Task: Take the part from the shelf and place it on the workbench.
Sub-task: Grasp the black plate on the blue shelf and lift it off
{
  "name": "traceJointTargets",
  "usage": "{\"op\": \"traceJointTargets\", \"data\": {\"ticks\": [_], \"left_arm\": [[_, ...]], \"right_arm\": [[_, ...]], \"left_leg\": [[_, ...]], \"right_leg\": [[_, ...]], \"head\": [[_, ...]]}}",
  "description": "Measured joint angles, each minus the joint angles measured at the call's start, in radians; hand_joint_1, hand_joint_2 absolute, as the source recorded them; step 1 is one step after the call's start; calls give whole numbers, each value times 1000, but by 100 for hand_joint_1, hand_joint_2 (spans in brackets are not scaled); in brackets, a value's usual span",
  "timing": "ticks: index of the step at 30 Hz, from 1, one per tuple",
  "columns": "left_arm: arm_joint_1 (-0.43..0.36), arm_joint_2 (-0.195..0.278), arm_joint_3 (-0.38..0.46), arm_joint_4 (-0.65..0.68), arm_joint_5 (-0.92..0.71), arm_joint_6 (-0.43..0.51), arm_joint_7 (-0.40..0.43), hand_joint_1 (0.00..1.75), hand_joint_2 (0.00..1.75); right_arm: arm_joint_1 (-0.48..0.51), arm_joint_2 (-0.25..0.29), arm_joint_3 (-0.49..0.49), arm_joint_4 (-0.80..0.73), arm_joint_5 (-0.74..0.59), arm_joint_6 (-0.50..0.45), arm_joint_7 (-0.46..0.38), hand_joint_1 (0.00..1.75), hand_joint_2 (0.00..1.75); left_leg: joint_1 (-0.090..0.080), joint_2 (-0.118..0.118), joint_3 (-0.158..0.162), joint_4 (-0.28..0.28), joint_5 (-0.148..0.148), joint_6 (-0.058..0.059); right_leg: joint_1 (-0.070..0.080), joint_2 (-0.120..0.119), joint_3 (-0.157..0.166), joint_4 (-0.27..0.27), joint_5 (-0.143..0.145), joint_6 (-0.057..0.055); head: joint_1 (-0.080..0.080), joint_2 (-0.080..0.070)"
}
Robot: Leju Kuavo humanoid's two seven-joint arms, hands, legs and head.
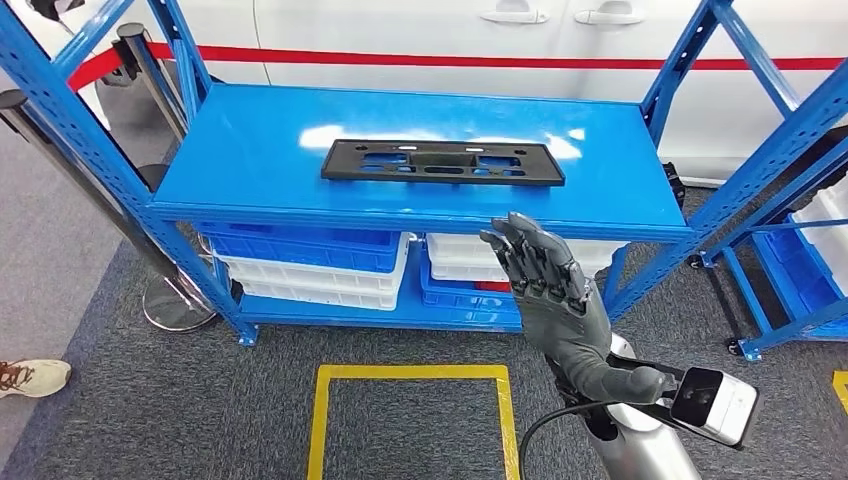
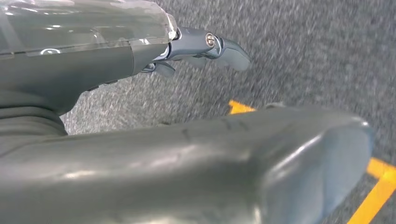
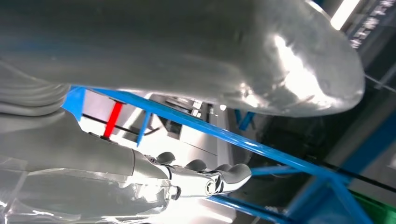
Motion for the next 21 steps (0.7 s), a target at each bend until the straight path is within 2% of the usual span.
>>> {"op": "traceJointTargets", "data": {"ticks": [1,2,4,5,6,7,9,10,11,12,14,15,16,18,19,20,21], "left_arm": [[0,0,0,0,-1,0,-1,0,0],[0,0,0,0,-1,0,-3,0,0],[0,0,0,0,-3,-1,-6,0,0],[0,0,-1,0,-5,-2,-7,0,0],[1,0,-1,0,-8,-3,-8,0,0],[1,0,-3,0,-10,-4,-8,0,0],[1,-4,-6,2,-16,-9,-9,0,0],[0,-7,-8,3,-18,-12,-9,0,0],[-2,-9,-9,4,-20,-15,-9,0,0],[-4,-10,-9,6,-21,-17,-9,0,0],[-7,-6,-10,6,-25,-19,-9,0,0],[-8,-4,-11,6,-26,-20,-9,0,0],[-10,-3,-13,6,-27,-20,-9,0,0],[-11,-2,-15,6,-29,-20,-9,0,0],[-10,-2,-16,6,-30,-20,-8,0,0],[-8,0,-17,6,-31,-20,-8,0,0],[-6,1,-17,6,-32,-20,-7,0,0]], "right_arm": [[0,-2,4,1,5,-6,0,0,0],[0,-3,9,3,10,-13,-1,0,0],[-2,-2,24,9,23,-30,-1,0,0],[-2,-1,35,12,31,-42,-1,0,0],[-3,2,46,15,40,-56,-1,0,0],[-4,4,57,17,49,-71,-1,0,0],[-6,9,77,20,64,-98,-1,0,0],[-6,11,86,20,69,-109,-1,0,0],[-7,15,96,20,75,-118,-1,0,0],[-7,18,105,19,79,-125,-1,0,0],[-7,25,120,17,87,-133,-2,0,0],[-8,28,127,16,90,-134,-3,0,0],[-8,31,133,16,93,-137,-3,0,0],[-10,37,145,17,100,-143,-3,0,0],[-10,40,150,19,103,-147,-2,0,0],[-10,42,155,22,107,-150,-2,0,0],[-10,45,158,26,109,-151,-1,0,0]], "left_leg": [[0,-1,9,-3,-4,6],[-2,-1,16,-5,-10,11],[-8,-3,32,-6,-25,18],[-12,-5,43,-6,-34,20],[-18,-7,57,-6,-45,22],[-24,-10,74,-7,-56,23],[-35,-12,107,-11,-79,25],[-38,-13,120,-16,-88,25],[-39,-13,129,-25,-96,23],[-39,-12,140,-30,-98,19],[-39,-8,156,-34,-96,12],[-39,-6,153,-9,-91,7],[-39,-5,132,36,-90,2],[-31,-3,51,164,-115,-11],[-26,-3,5,217,-146,-19],[-21,-2,-32,247,-180,-26],[-16,-2,-58,251,-201,-34]], "right_leg": [[0,0,-22,42,-11,2],[1,-1,-60,104,-29,4],[4,-1,-152,229,-69,3],[8,0,-189,263,-74,-2],[12,0,-209,260,-59,-11],[19,0,-211,224,-24,-25],[43,3,-192,104,79,-66],[53,4,-182,53,114,-84],[61,4,-173,20,134,-95],[65,4,-167,3,133,-99],[60,3,-136,-22,125,-99],[56,3,-118,-34,120,-99],[51,2,-99,-43,114,-98],[43,1,-71,-52,97,-95],[40,1,-57,-54,85,-92],[36,2,-42,-54,73,-88],[31,3,-25,-54,59,-83]], "head": [[1,0],[3,0],[4,0],[5,0],[5,0],[5,0],[3,0],[1,0],[-2,0],[-4,0],[-2,0],[-2,0],[-3,0],[-5,0],[-6,0],[-6,0],[-6,0]]}}
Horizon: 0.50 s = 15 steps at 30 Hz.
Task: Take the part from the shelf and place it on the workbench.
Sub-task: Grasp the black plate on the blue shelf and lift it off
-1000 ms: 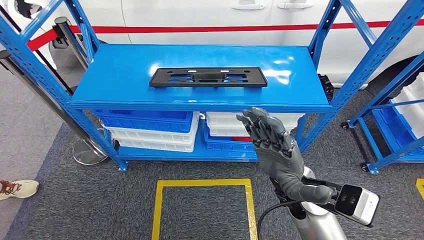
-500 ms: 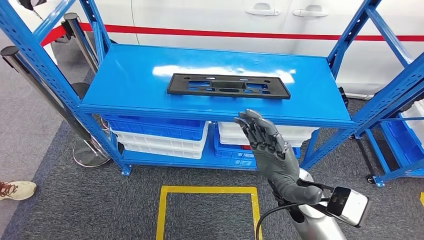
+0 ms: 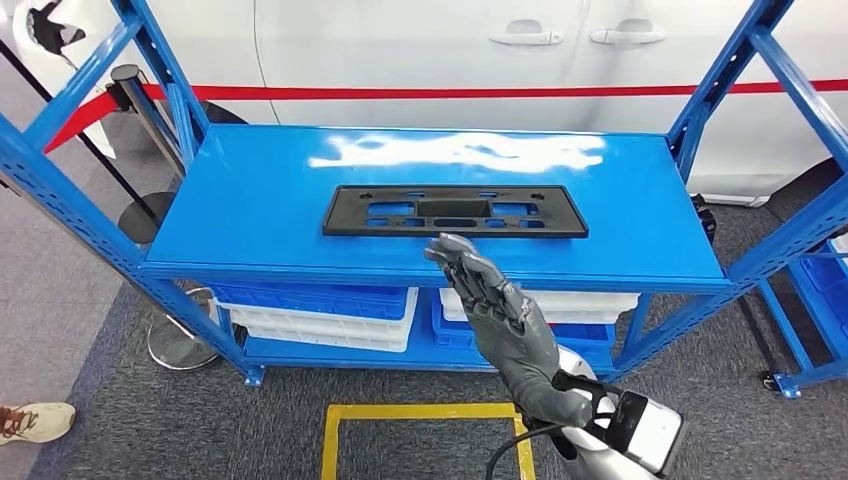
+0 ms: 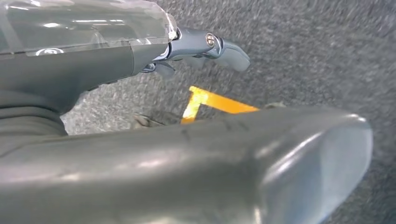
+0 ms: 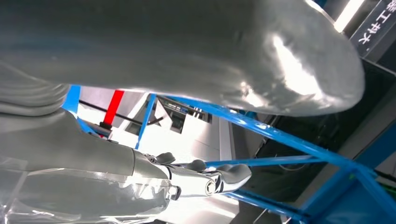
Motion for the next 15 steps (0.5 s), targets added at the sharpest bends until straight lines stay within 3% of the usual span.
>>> {"op": "traceJointTargets", "data": {"ticks": [1,2,4,5,6,8,10,12,15], "left_arm": [[2,2,0,0,-1,0,1,0,0],[2,3,-1,0,-2,1,2,0,0],[6,6,-1,0,-4,4,6,0,0],[7,6,-2,0,-5,5,10,0,0],[8,6,-2,1,-7,8,13,0,0],[7,6,-5,1,-12,16,17,0,0],[6,7,-7,1,-17,26,20,0,0],[5,7,-8,1,-20,36,27,0,0],[5,10,-8,1,-25,42,39,0,0]], "right_arm": [[0,3,3,4,3,-1,2,0,0],[0,5,7,9,4,0,5,0,0],[-1,10,13,20,2,0,15,0,0],[-2,11,15,26,-2,1,20,0,0],[-3,13,18,32,-9,2,27,0,0],[-7,15,22,39,-22,4,37,0,87],[-10,16,25,45,-35,9,49,0,175],[-11,17,27,57,-50,22,66,0,175],[-4,16,29,85,-56,34,82,0,175]], "left_leg": [[5,0,-17,-19,-1,-7],[9,1,-21,-61,31,-13],[19,8,-20,-174,164,-21],[21,12,-19,-213,219,-16],[21,14,-19,-232,254,-7],[17,13,-18,-231,259,15],[18,10,-11,-236,259,23],[21,8,2,-247,255,31],[19,6,27,-257,237,40]], "right_leg": [[-6,1,20,0,-15,6],[-11,2,40,1,-31,12],[-18,2,74,9,-65,28],[-18,2,83,13,-81,36],[-17,3,90,16,-93,44],[-17,4,95,17,-102,58],[-19,3,92,31,-96,67],[-21,2,46,108,-97,75],[-22,1,-79,280,-165,83]], "head": [[0,0],[0,0],[-1,0],[-2,0],[-2,0],[-2,0],[-1,0],[2,0],[4,0]]}}
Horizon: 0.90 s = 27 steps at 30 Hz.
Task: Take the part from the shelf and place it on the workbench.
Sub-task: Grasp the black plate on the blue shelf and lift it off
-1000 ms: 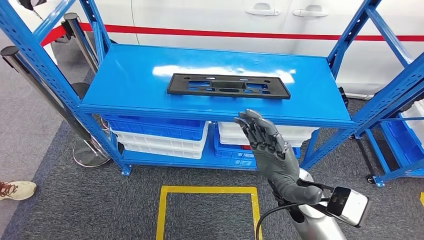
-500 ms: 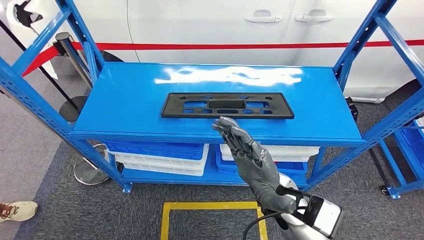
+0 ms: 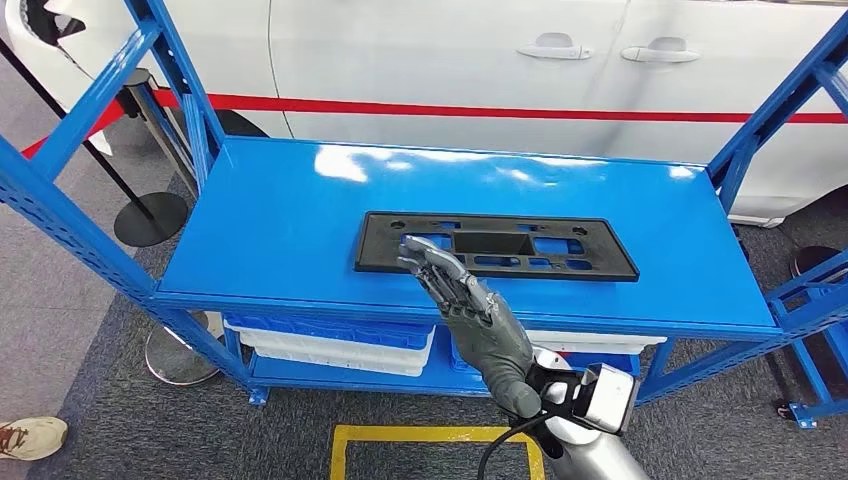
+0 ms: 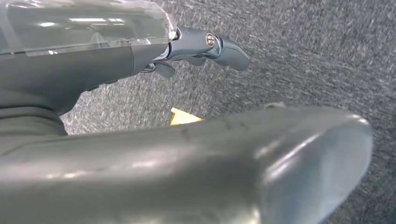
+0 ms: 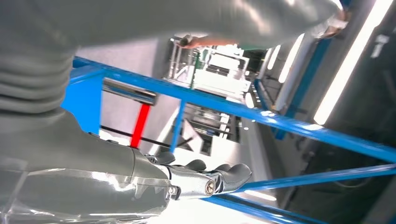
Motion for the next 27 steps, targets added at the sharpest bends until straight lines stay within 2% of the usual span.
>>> {"op": "traceJointTargets", "data": {"ticks": [1,2,3,5,7,9,10,12,13,15,16,17,18,19,21,22,23,25,27], "left_arm": [[1,1,0,0,-2,1,3,0,0],[1,1,0,0,-5,2,5,0,0],[2,1,0,0,-7,4,6,0,0],[3,0,0,1,-8,5,6,0,0],[4,-3,0,2,-8,2,1,0,0],[6,-4,0,2,-8,-2,-7,0,0],[7,-4,0,2,-8,-4,-11,0,0],[8,-4,0,2,-9,-7,-21,0,0],[8,-4,0,2,-10,-8,-26,0,0],[9,-4,0,2,-13,-11,-35,0,0],[11,-5,-1,2,-16,-12,-38,0,0],[13,-5,-1,2,-17,-14,-40,0,0],[15,-5,0,2,-19,-16,-41,0,0],[16,-4,0,2,-20,-18,-41,0,0],[16,-4,0,2,-25,-22,-42,0,0],[15,-4,-1,2,-29,-24,-42,0,0],[15,-4,-1,2,-31,-26,-41,0,0],[16,-4,-1,2,-36,-29,-40,0,0],[19,-6,-1,2,-40,-36,-37,0,0]], "right_arm": [[2,0,2,11,8,-3,3,0,175],[4,-1,4,23,25,-13,5,0,175],[5,-2,6,35,53,-33,7,0,175],[5,-3,13,62,142,-103,7,0,175],[3,-5,24,91,253,-196,5,0,175],[0,-6,39,120,350,-285,5,0,175],[-3,-5,47,134,395,-328,6,0,175],[-17,0,65,169,486,-418,10,0,175],[-24,5,75,187,531,-461,15,0,175],[-35,15,95,222,615,-536,32,0,175],[-38,20,105,236,651,-567,43,0,175],[-41,24,114,248,683,-595,55,0,175],[-44,28,122,257,716,-621,69,0,175],[-48,31,129,266,752,-644,85,0,175],[-62,37,149,290,845,-698,130,0,175],[-71,41,161,304,897,-724,156,0,175],[-80,45,171,320,946,-746,183,0,175],[-98,54,192,356,1041,-782,234,0,175],[-115,66,207,396,1108,-800,273,0,175]], "left_leg": [[-2,-2,9,0,-8,1],[-3,-4,20,0,-16,2],[-6,-5,32,-1,-24,3],[-10,-8,56,-2,-40,2],[-12,-10,66,-7,-50,-4],[-14,-9,70,-4,-48,-16],[-14,-8,72,1,-50,-22],[-14,-5,63,39,-79,-29],[-13,-4,42,82,-108,-33],[-11,-4,-19,199,-167,-39],[-11,-4,-45,243,-183,-42],[-10,-4,-59,264,-184,-44],[-10,-4,-60,256,-170,-45],[-9,-4,-46,218,-141,-47],[-6,-4,0,98,-70,-52],[-6,-4,17,47,-53,-50],[-8,-4,26,19,-44,-44],[-11,-4,26,11,-43,-24],[-8,-3,27,8,-30,-9]], "right_leg": [[0,0,-29,22,-16,-1],[1,0,-44,12,-7,-3],[4,0,-44,-27,29,-9],[13,0,-19,-150,136,-32],[25,1,-1,-228,184,-55],[30,3,5,-247,186,-67],[27,3,13,-255,195,-69],[20,1,30,-267,197,-71],[18,0,36,-271,197,-72],[20,-1,37,-270,194,-77],[20,-1,37,-269,192,-78],[21,-1,37,-267,190,-77],[20,0,38,-265,188,-76],[19,1,40,-262,185,-74],[16,3,42,-251,176,-66],[16,3,40,-244,171,-62],[17,3,36,-237,168,-57],[20,3,30,-232,166,-49],[19,3,27,-222,156,-39]], "head": [[0,0],[0,0],[0,0],[0,0],[1,0],[4,0],[5,0],[4,0],[3,0],[3,0],[3,0],[3,0],[3,0],[3,0],[3,0],[3,0],[4,0],[4,0],[5,0]]}}
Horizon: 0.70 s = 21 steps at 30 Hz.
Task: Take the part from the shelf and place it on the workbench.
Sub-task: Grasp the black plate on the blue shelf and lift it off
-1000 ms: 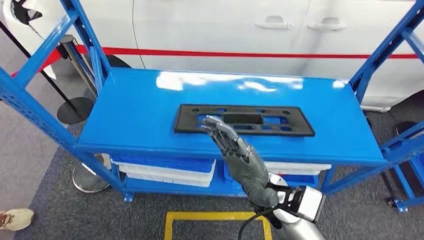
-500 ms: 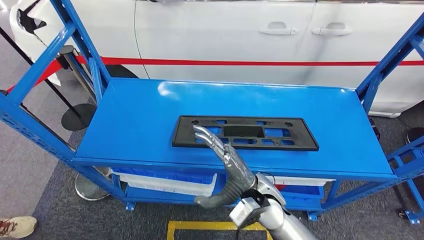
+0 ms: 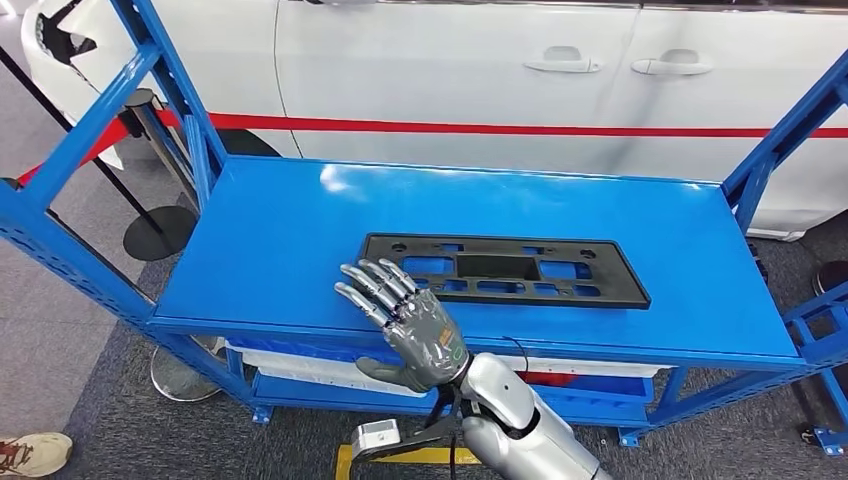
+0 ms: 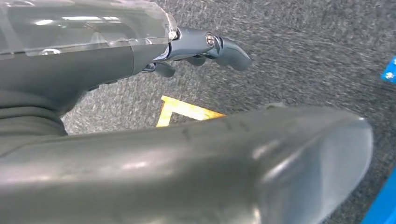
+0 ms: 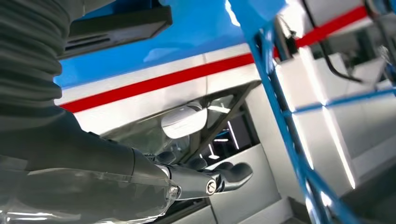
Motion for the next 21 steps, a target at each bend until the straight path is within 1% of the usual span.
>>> {"op": "traceJointTargets", "data": {"ticks": [1,2,4,5,6,7,8,9,10,11,12,13,14,15,16,17,19,20,21], "left_arm": [[0,-1,0,0,-2,-2,2,0,0],[0,-2,0,0,-4,-2,4,0,0],[0,-1,0,0,-8,0,10,0,0],[0,-1,0,0,-9,0,12,0,0],[0,0,0,0,-10,0,13,0,0],[1,0,0,0,-10,-1,14,0,0],[1,0,0,0,-10,-1,15,0,0],[0,0,0,0,-10,-1,15,0,0],[0,0,0,0,-11,-1,15,0,0],[0,0,0,0,-11,-2,15,0,0],[0,0,0,0,-12,-2,15,0,0],[-1,0,0,0,-14,-3,15,0,0],[-1,0,0,0,-16,-4,15,0,0],[-2,1,0,0,-19,-5,15,0,0],[-3,2,0,0,-21,-6,15,0,0],[-4,4,0,0,-23,-7,15,0,0],[-5,5,0,0,-28,-8,15,0,0],[-5,5,0,0,-29,-8,16,0,0],[-4,6,0,0,-31,-7,17,0,0]], "right_arm": [[-11,7,6,21,24,-3,17,0,175],[-24,15,10,44,44,-4,33,0,175],[-46,31,17,90,76,-5,59,0,175],[-54,39,19,113,87,-5,68,0,175],[-61,47,21,133,93,-4,74,0,175],[-69,55,22,151,97,-4,78,0,175],[-78,63,23,165,98,-3,81,0,175],[-88,70,23,176,100,-3,83,0,175],[-97,77,24,186,104,-3,87,0,175],[-106,83,24,197,110,-3,93,0,175],[-114,90,24,209,117,-3,101,0,175],[-122,97,24,223,125,-3,111,0,175],[-131,106,24,238,133,-2,121,0,175],[-142,115,24,253,140,-2,130,0,175],[-155,126,24,271,146,-1,138,0,175],[-168,138,24,291,149,-1,146,0,175],[-191,158,24,334,151,0,157,0,175],[-199,166,23,357,152,0,160,0,175],[-206,172,23,378,157,-2,165,0,175]], "left_leg": [[2,1,0,-2,3,5],[4,2,0,-4,5,8],[4,2,-1,-5,5,11],[4,2,-1,-5,5,11],[4,2,-1,-5,5,11],[5,1,0,-5,5,10],[5,1,1,-5,4,9],[5,1,2,-5,4,8],[3,0,2,-4,3,4],[3,0,2,-5,3,-1],[2,0,1,-6,4,-7],[2,0,1,-9,5,-13],[3,0,2,-11,5,-20],[4,1,2,-8,1,-26],[4,1,-4,6,-11,-30],[5,1,-20,43,-34,-34],[5,1,-75,167,-99,-37],[5,1,-104,228,-122,-39],[5,1,-119,262,-127,-40]], "right_leg": [[-1,-1,-10,23,-17,6],[-4,-1,-29,66,-44,13],[-10,-2,-88,192,-104,23],[-13,-3,-113,244,-119,26],[-15,-3,-125,264,-116,27],[-17,-3,-118,247,-95,27],[-18,-4,-93,193,-59,25],[-18,-4,-60,121,-26,21],[-16,-5,-30,56,-2,17],[-13,-5,-10,12,10,13],[-10,-4,-2,-9,12,11],[-7,-2,-1,-12,11,8],[-8,-1,-1,-16,14,3],[-9,0,1,-21,17,-3],[-11,-1,3,-27,21,-11],[-13,-2,5,-32,24,-18],[-9,-3,5,-33,25,-26],[-6,-4,4,-32,24,-27],[-4,-4,4,-30,24,-28]], "head": [[1,0],[2,0],[4,0],[4,0],[4,0],[4,0],[4,0],[5,0],[4,0],[4,0],[4,0],[4,0],[4,0],[4,0],[3,0],[2,0],[2,0],[2,0],[2,0]]}}
